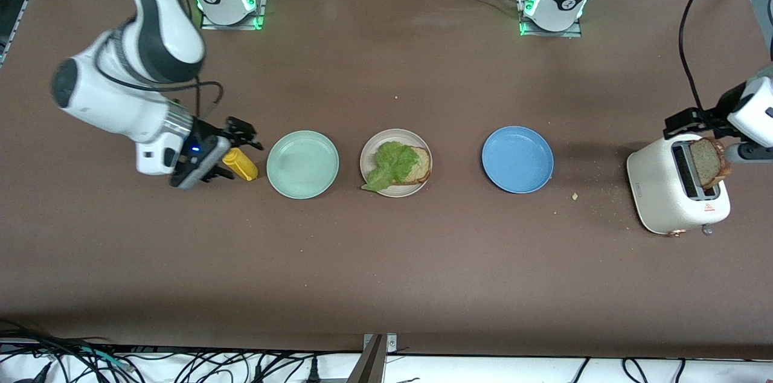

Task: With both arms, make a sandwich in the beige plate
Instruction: 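Withdraw the right gripper while the left gripper reaches the toaster, then grasp the toaster bread slice with the left gripper and lift it out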

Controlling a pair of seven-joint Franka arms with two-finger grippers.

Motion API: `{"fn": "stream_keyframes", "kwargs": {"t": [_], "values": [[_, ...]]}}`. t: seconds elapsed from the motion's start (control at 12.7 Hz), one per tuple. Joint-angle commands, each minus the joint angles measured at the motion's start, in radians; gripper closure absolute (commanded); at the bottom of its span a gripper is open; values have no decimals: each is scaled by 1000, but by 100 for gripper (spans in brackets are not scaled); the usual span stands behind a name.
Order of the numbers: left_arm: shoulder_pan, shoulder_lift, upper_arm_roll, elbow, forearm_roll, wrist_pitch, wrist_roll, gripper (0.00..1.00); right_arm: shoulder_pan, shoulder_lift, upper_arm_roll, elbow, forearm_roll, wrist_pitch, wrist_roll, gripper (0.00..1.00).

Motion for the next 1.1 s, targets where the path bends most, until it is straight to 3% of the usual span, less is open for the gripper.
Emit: {"fn": "stream_keyframes", "kwargs": {"t": [0.0,0.24,0.39,0.47,0.63,0.71,0.87,0.95,1.02], "values": [[75,65,-9,13,69,63,37,0,-19,-96,-5,39,-198,-155,240,0],[157,154,-9,6,103,177,114,0,-19,-161,-1,153,-353,-340,522,0],[163,192,-11,-5,126,179,112,0,-19,-204,9,197,-436,-426,656,0],[169,218,-11,-5,126,179,112,0,-20,-199,10,252,-458,-468,669,0],[188,242,-11,-14,126,170,108,1,-60,-202,4,265,-452,-458,661,0],[188,243,-9,-19,126,167,100,15,-91,-205,12,268,-452,-458,666,0],[191,237,-9,-19,126,110,102,75,-164,-213,65,293,-450,-477,670,0],[191,234,-9,-17,126,87,103,93,-239,-192,137,325,-458,-496,687,0],[191,231,-6,-17,128,76,96,100,-256,-129,168,371,-474,-517,754,0]]}}
